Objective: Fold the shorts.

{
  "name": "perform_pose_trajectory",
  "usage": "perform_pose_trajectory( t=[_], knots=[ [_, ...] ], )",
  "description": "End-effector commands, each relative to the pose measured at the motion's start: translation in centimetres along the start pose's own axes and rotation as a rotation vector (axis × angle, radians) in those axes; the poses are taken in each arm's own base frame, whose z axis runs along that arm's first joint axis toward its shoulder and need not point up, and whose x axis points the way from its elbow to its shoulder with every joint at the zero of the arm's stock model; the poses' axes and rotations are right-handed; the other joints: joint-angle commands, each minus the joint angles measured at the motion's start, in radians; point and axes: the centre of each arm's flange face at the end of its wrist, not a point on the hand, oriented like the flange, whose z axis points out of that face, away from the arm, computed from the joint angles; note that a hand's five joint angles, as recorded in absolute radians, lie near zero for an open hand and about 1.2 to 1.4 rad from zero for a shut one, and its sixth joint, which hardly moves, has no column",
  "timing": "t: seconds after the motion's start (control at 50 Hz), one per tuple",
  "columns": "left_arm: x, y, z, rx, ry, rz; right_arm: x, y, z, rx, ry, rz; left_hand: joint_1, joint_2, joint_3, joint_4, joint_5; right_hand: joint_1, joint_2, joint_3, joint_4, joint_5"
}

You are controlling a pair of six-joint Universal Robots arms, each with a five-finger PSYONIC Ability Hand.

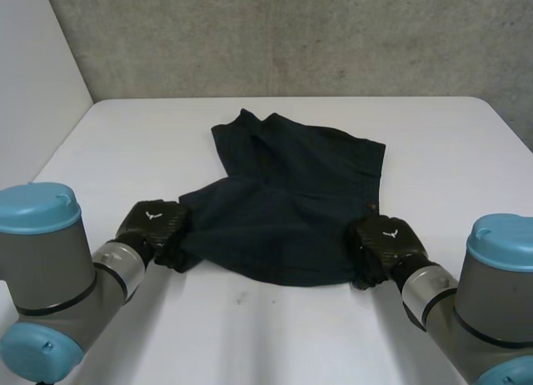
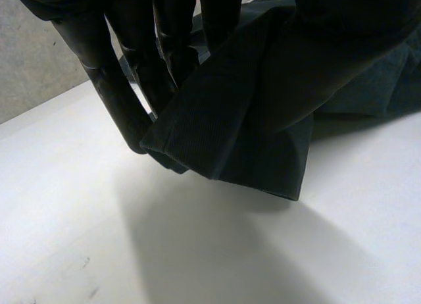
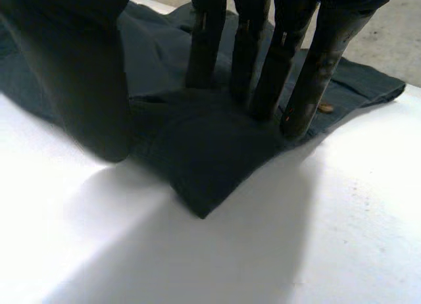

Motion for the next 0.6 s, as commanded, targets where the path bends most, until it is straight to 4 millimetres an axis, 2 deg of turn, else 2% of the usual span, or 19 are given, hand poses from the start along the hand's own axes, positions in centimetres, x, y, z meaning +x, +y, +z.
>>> perform_pose_trajectory(
  t=[0.02, 0.06, 0.1, 0.14, 0.16, 0.18, 0.22, 0.24, 0.26, 0.3, 0.32, 0.36, 0.38, 0.44, 0.5, 0.54, 0.56, 0.6],
  knots=[
    [-0.2, -0.8, -0.5, 0.023, -0.007, -0.007, 0.1, -0.1, 0.7, 0.004, 0.001, -0.050, 0.284, 0.202, 0.211, 0.198, 0.215, 0.802, 0.697, 0.709, 0.711, 0.726],
    [-0.3, -1.3, -0.8, 0.036, -0.012, -0.005, 0.1, -0.6, 0.6, 0.020, 0.000, -0.077, 0.284, 0.202, 0.211, 0.198, 0.215, 0.802, 0.697, 0.709, 0.711, 0.726],
    [-0.6, -2.8, -1.6, 0.087, -0.025, -0.001, 0.0, -2.6, -0.1, 0.079, 0.004, -0.134, 0.284, 0.202, 0.211, 0.198, 0.215, 0.802, 0.697, 0.709, 0.711, 0.726],
    [-0.8, -4.2, -2.5, 0.131, -0.032, 0.004, 0.2, -5.3, -1.1, 0.159, 0.022, -0.182, 0.284, 0.202, 0.211, 0.198, 0.215, 0.802, 0.697, 0.709, 0.711, 0.726],
    [-0.9, -5.0, -3.1, 0.155, -0.038, 0.010, 0.2, -7.8, -2.6, 0.213, 0.035, -0.241, 0.284, 0.202, 0.211, 0.198, 0.215, 0.802, 0.697, 0.709, 0.711, 0.726],
    [-1.0, -6.6, -4.5, 0.203, -0.047, 0.017, 0.1, -8.9, -3.4, 0.227, 0.039, -0.269, 0.284, 0.202, 0.211, 0.198, 0.215, 0.802, 0.697, 0.709, 0.711, 0.726],
    [-1.3, -8.3, -6.0, 0.253, -0.063, 0.026, 0.0, -10.9, -5.1, 0.233, 0.044, -0.329, 0.284, 0.202, 0.211, 0.198, 0.215, 0.802, 0.697, 0.709, 0.711, 0.726],
    [-1.4, -9.1, -6.9, 0.276, -0.071, 0.028, 0.1, -12.7, -6.6, 0.228, 0.050, -0.373, 0.284, 0.202, 0.211, 0.198, 0.215, 0.802, 0.697, 0.709, 0.711, 0.726],
    [-1.8, -10.9, -8.9, 0.327, -0.093, 0.040, 0.1, -13.5, -7.2, 0.221, 0.047, -0.393, 0.284, 0.202, 0.211, 0.198, 0.215, 0.802, 0.697, 0.709, 0.711, 0.726],
    [-2.0, -12.6, -10.6, 0.369, -0.110, 0.055, 0.0, -14.9, -8.2, 0.211, 0.039, -0.429, 0.284, 0.202, 0.211, 0.198, 0.215, 0.802, 0.697, 0.709, 0.711, 0.726],
    [-2.3, -13.8, -12.2, 0.400, -0.125, 0.076, 0.0, -16.2, -9.1, 0.206, 0.037, -0.457, 0.284, 0.202, 0.211, 0.198, 0.215, 0.802, 0.697, 0.709, 0.711, 0.726],
    [-2.4, -14.5, -13.3, 0.410, -0.135, 0.098, -0.1, -17.7, -9.9, 0.212, 0.040, -0.479, 0.284, 0.202, 0.211, 0.198, 0.215, 0.802, 0.697, 0.709, 0.711, 0.726],
    [-2.5, -14.8, -13.8, 0.415, -0.140, 0.107, -0.2, -19.0, -10.6, 0.224, 0.041, -0.498, 0.284, 0.202, 0.211, 0.198, 0.215, 0.802, 0.697, 0.709, 0.711, 0.726],
    [-2.3, -15.4, -14.5, 0.416, -0.142, 0.171, -0.1, -20.3, -11.1, 0.226, 0.049, -0.518, 0.284, 0.202, 0.211, 0.198, 0.215, 0.802, 0.697, 0.709, 0.711, 0.726],
    [-2.0, -14.7, -13.9, 0.382, -0.142, 0.230, 0.1, -20.8, -10.9, 0.201, 0.047, -0.524, 0.284, 0.202, 0.211, 0.198, 0.215, 0.802, 0.697, 0.709, 0.711, 0.726],
    [-1.8, -13.9, -12.9, 0.339, -0.129, 0.246, 0.3, -19.6, -9.3, 0.137, 0.026, -0.516, 0.284, 0.202, 0.211, 0.198, 0.215, 0.802, 0.697, 0.709, 0.711, 0.726],
    [-1.6, -12.7, -11.4, 0.279, -0.107, 0.256, 0.4, -19.1, -8.6, 0.111, 0.017, -0.513, 0.284, 0.202, 0.211, 0.198, 0.215, 0.802, 0.697, 0.709, 0.711, 0.726],
    [-1.3, -11.6, -9.9, 0.221, -0.083, 0.261, 0.5, -17.7, -7.2, 0.049, -0.001, -0.506, 0.284, 0.202, 0.211, 0.198, 0.215, 0.802, 0.697, 0.709, 0.711, 0.726]
  ],
)
